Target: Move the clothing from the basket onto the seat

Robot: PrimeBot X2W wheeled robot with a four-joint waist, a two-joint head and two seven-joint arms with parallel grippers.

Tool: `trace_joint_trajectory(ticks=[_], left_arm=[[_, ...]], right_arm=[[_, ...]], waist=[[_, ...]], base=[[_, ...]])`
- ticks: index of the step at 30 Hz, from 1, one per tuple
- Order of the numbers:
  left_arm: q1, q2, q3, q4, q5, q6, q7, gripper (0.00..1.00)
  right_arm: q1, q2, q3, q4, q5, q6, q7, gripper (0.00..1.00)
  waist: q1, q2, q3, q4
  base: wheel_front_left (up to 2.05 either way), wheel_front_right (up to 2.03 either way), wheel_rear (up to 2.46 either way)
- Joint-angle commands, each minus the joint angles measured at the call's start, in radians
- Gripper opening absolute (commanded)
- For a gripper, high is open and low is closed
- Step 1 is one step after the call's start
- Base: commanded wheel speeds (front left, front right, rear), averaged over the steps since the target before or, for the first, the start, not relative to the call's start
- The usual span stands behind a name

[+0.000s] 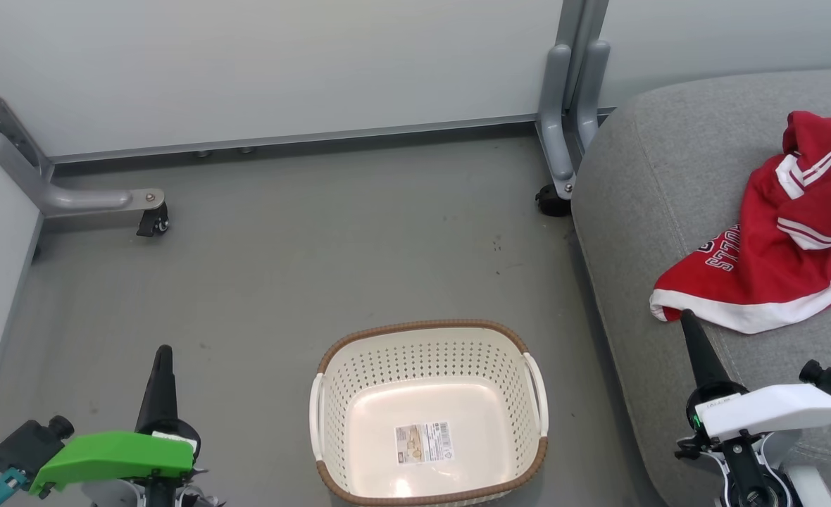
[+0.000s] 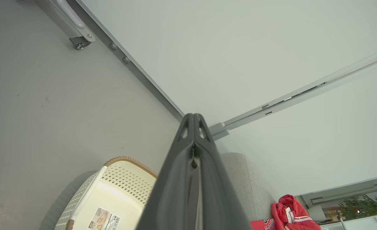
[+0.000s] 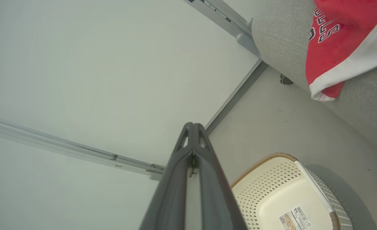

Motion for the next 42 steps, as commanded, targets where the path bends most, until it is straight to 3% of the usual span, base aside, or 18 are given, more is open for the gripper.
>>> trace_joint_trajectory(ticks=[1,42], left_arm=[[-0.027,0.003,0.006,-0.005,-0.03,-0.003,0.008,0.0],[-0.055,-0.001,0.048,0.007,-0.407,-0.01,0.106,0.0]], right_arm=[[-0.023,-0.008,-0.004,-0.001,0.031,0.001,0.005,0.0],[-0.066,-0.004,-0.043,0.082,0.401,0.0,0.065,0.0]], waist=[[0.0,0.0,-0.001,0.0],[0.0,0.0,-0.028,0.007]], base=[[0.0,0.0,0.0],[0.0,0.0,0.0]])
